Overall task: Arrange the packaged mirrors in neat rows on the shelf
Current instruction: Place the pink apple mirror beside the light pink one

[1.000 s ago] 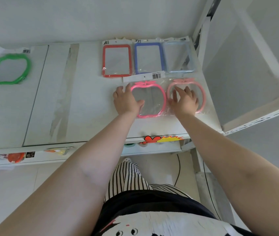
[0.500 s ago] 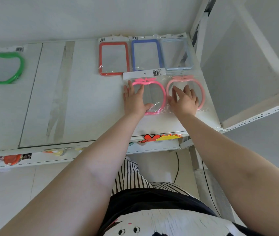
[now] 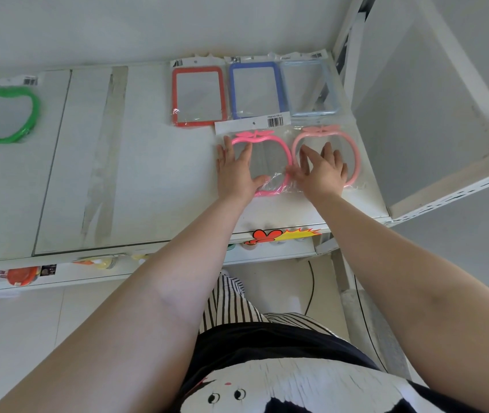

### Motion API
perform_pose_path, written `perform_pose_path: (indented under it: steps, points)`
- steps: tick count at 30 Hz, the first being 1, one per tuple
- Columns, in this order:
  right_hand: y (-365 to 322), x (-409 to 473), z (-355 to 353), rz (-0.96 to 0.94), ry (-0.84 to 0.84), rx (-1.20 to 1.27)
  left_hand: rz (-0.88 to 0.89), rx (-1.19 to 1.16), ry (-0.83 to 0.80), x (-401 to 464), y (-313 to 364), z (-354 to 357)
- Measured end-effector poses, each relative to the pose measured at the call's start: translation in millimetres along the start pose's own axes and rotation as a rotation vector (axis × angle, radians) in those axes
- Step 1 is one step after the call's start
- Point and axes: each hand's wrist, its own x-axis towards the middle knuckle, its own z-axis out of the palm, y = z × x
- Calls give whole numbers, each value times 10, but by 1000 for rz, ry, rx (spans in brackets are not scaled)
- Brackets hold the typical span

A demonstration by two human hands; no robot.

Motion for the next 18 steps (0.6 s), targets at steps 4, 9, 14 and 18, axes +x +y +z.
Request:
perform_pose_path:
  steps: [4, 9, 14, 18]
  points:
    - [13, 2, -18, -3, -2, -12, 9, 34, -6, -9, 21, -3]
    - [48, -1, -10, -9, 87, 33, 9, 139, 43, -45, 65, -32]
    - [287, -13, -90, 160, 145, -5, -22, 208, -30, -55, 376, 61]
    - [418, -22, -117, 162, 30, -60, -69, 273, -129, -50, 428, 215]
